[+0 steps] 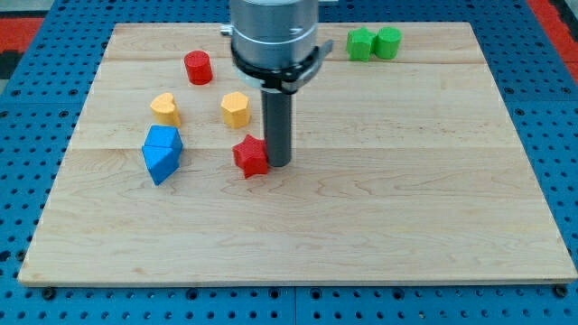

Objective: Point your arm towards top left

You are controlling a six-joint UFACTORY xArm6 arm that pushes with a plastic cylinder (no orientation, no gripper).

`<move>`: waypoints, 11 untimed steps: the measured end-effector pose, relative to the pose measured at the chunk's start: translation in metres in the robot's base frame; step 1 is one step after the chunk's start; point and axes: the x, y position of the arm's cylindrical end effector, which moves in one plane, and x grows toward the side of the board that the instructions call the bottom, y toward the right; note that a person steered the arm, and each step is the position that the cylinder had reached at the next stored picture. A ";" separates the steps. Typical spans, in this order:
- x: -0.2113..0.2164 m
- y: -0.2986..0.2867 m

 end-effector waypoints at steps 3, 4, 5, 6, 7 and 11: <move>-0.060 0.056; -0.137 0.081; -0.167 0.029; -0.174 -0.020; -0.197 -0.064; -0.220 -0.191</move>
